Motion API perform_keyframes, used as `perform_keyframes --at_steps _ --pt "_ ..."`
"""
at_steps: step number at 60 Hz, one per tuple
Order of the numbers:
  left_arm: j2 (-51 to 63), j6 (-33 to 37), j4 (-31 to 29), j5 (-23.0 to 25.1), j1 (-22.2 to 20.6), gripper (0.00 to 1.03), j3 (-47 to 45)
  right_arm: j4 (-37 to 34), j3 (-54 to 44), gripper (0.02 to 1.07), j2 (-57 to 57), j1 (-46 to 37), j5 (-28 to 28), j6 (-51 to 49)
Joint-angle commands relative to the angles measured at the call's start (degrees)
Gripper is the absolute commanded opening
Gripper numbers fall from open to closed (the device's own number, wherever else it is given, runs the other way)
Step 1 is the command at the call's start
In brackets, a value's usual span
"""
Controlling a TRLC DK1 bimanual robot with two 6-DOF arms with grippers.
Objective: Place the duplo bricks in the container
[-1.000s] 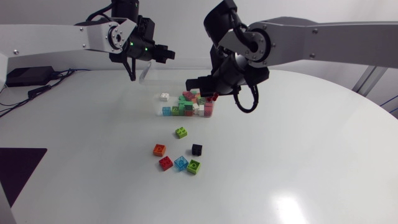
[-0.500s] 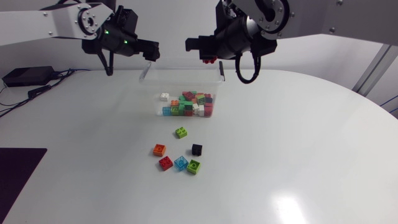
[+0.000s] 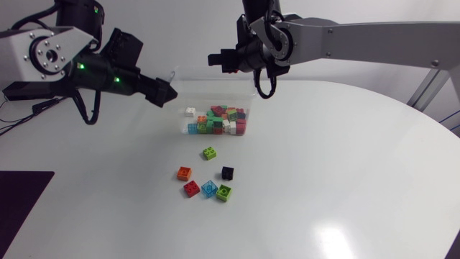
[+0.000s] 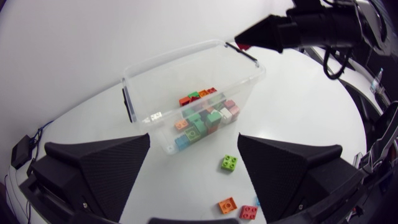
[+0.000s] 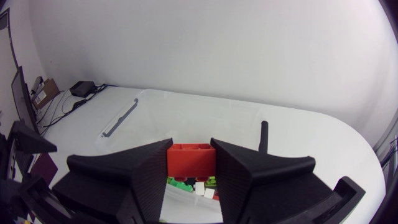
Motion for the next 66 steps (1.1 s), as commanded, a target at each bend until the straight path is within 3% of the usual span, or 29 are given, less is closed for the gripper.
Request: perform_keyframes --at_steps 1,12,14,16,18,23,26,37,43,51,59,66 --pt "-1.52 2.05 1.82 1.21 -0.43 0.98 -4.83 1.71 2.02 0.45 3.35 -0.68 -0.44 -1.46" --pt "-2.04 6.62 3.49 4.99 0.1 0.97 -10.37 0.3 8.26 0.5 10.38 -1.3 -0.35 -3.13" --pt "-2.31 7.85 4.45 5.6 0.28 0.97 -11.42 -1.54 10.46 0.59 11.96 -1.56 -0.26 -3.31" --pt "-2.31 9.78 5.51 6.66 0.63 0.97 -12.57 -3.65 12.92 0.78 13.72 -1.83 -0.08 -3.4" --pt "-2.31 11.19 5.95 7.89 1.33 0.96 -13.18 -5.23 14.41 0.9 14.68 -1.83 0.0 -3.66" --pt "-2.13 14.88 6.48 12.02 2.56 0.96 -14.06 -5.58 14.5 0.97 14.51 -2.18 0.18 -3.84" --pt "-0.99 20.86 6.39 13.25 2.82 0.96 -14.41 -5.58 13.8 1.0 13.02 -2.27 0.27 -4.45" --pt "0.86 35.01 5.68 14.21 2.47 0.96 -15.47 -5.15 6.77 1.02 5.28 -1.56 0.0 -12.54" --pt "3.58 39.49 4.28 14.21 2.3 0.96 -15.38 -3.12 -0.88 1.02 -1.05 -1.74 -4.04 -18.43" --pt "6.57 45.47 1.73 14.21 2.3 0.96 -14.76 -4.79 -8.18 1.02 -7.55 -2.18 -7.38 -19.39" --pt "8.5 52.85 -0.47 14.3 1.95 0.96 -14.06 -11.39 -12.48 1.02 -12.12 -2.09 -11.95 -19.48" --pt "12.55 57.07 -3.19 14.04 1.33 0.96 -12.21 -9.19 -19.6 1.02 -16.16 -0.95 -14.85 -20.19"
